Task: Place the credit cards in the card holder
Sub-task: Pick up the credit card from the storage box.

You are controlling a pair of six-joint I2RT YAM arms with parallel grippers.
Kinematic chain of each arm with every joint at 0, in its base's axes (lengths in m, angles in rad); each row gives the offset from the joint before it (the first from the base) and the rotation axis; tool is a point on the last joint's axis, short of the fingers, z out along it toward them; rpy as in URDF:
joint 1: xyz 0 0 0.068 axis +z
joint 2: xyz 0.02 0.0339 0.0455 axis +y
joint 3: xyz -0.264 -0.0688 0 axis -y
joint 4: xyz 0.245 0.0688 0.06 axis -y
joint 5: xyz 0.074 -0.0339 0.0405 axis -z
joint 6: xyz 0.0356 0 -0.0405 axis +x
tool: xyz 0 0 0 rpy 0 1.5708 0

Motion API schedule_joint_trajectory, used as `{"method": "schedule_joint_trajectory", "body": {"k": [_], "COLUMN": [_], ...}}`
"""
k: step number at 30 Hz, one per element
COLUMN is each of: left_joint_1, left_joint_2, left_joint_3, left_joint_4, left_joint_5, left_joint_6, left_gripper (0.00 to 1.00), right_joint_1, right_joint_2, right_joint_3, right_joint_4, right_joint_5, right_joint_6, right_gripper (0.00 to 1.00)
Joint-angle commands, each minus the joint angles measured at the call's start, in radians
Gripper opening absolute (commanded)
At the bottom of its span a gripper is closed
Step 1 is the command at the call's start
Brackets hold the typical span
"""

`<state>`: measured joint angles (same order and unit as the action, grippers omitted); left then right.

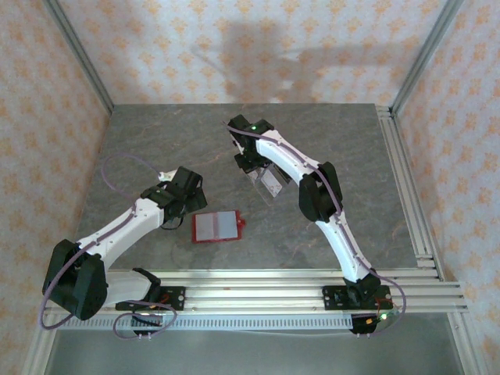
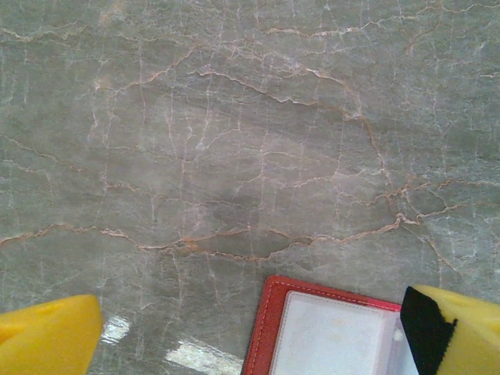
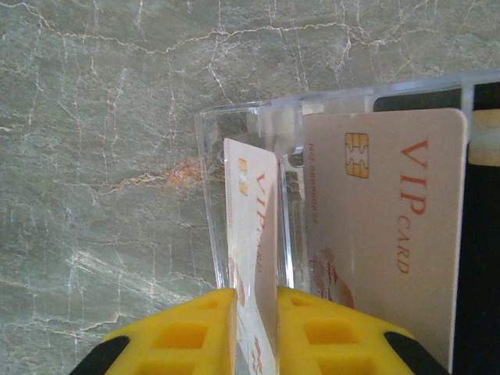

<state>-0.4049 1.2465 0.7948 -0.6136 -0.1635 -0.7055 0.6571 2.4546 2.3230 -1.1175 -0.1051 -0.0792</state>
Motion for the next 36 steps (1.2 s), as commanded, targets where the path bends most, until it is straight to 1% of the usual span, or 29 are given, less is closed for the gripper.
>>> {"method": "schedule_joint_trajectory", "body": {"k": [1,8,12,16,22,28,32,36], "left_joint_1": [0.008,0.008,0.008,0.008,0.008,0.009,0.006,-0.012], "left_joint_2": [-0.001,0.001,0.007,0.016,0.027,0.029,0.025,0.008], "left_joint_3": [-0.013,-0.011,-0.005,0.006,0.012,-0.021,-0.067,-0.128], "left_joint_4": [0.006,0.004,0.001,-0.006,-0.025,-0.014,0.025,0.092], "left_joint_5": [-0.011,-0.008,-0.002,0.001,-0.001,0.023,0.075,0.136], "left_joint_6": [0.001,0.006,0.012,0.014,0.012,0.005,0.008,-0.007], "left_gripper": [1.0,1.0,1.0,1.0,1.0,1.0,1.0,1.0], "right_joint_1": [-0.005,-0.008,-0.01,-0.011,-0.011,-0.011,-0.01,-0.006], "right_joint_2": [0.015,0.0,-0.011,-0.019,-0.037,-0.11,-0.187,-0.31], "right_joint_3": [0.019,0.027,0.033,0.047,0.093,0.105,0.041,-0.139], "right_joint_4": [-0.007,-0.017,-0.022,-0.034,-0.06,-0.052,-0.015,0.093], "right_joint_5": [0.005,0.001,0.0,-0.002,-0.027,-0.12,-0.19,-0.235], "right_joint_6": [0.007,0.005,0.002,-0.001,-0.001,0.032,0.062,0.105], "right_gripper": [0.17,0.12,0.05,0.01,0.0,0.0,0.0,0.0]}}
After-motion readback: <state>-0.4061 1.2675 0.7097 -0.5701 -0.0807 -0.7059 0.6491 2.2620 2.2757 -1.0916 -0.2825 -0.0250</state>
